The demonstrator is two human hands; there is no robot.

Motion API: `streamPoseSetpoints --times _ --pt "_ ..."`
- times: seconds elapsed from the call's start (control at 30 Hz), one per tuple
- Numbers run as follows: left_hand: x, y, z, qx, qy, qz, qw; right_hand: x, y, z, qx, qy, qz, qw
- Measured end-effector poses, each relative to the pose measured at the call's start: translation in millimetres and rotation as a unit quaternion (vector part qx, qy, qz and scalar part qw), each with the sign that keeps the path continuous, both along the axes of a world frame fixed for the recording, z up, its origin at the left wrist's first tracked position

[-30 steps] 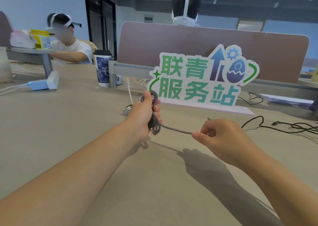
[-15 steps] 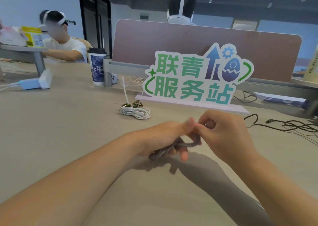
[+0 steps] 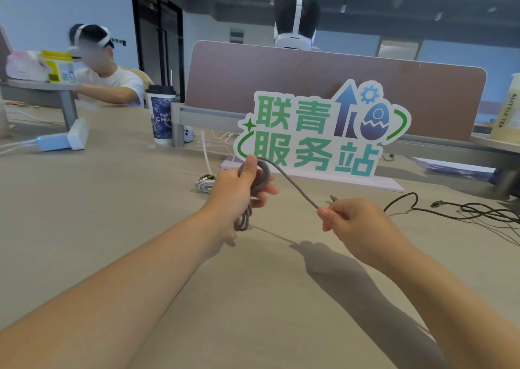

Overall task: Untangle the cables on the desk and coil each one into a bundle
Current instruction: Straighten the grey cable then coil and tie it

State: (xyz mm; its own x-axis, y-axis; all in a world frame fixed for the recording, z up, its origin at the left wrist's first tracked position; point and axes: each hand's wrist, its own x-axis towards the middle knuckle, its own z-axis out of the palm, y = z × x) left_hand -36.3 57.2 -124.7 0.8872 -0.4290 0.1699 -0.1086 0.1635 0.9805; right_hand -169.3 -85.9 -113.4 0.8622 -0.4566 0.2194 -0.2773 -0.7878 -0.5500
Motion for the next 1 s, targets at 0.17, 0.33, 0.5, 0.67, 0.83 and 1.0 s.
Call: streamPoseSetpoints --times 0.17,0.33,0.5,0.67,0.83,1.0 --pt "-11 -8 8 -0.195 0.2 -0.123 0.952 3 7 -7 -0.008 -0.009 0.015 1.0" --pt "-6 -6 14 -0.295 0.308 -0.152 0.892 3 3 -2 0.007 -0.002 0.023 1.0" --pt "12 -1 7 -0.263 0.348 -0.056 0.898 2 2 -7 -0.062 0.074 0.042 0.994" --pt "26 10 6 -0.004 0.112 0.181 0.977 1 -3 -8 -0.106 0.088 0.038 0.99" --pt "12 7 3 0.227 -0.175 0.204 0.936 -5 3 -1 -0.107 -0.041 0.122 0.986" --pt "-24 -9 1 0.277 -0.22 0.041 0.934 -6 5 -2 -0.129 -0.218 0.107 0.962"
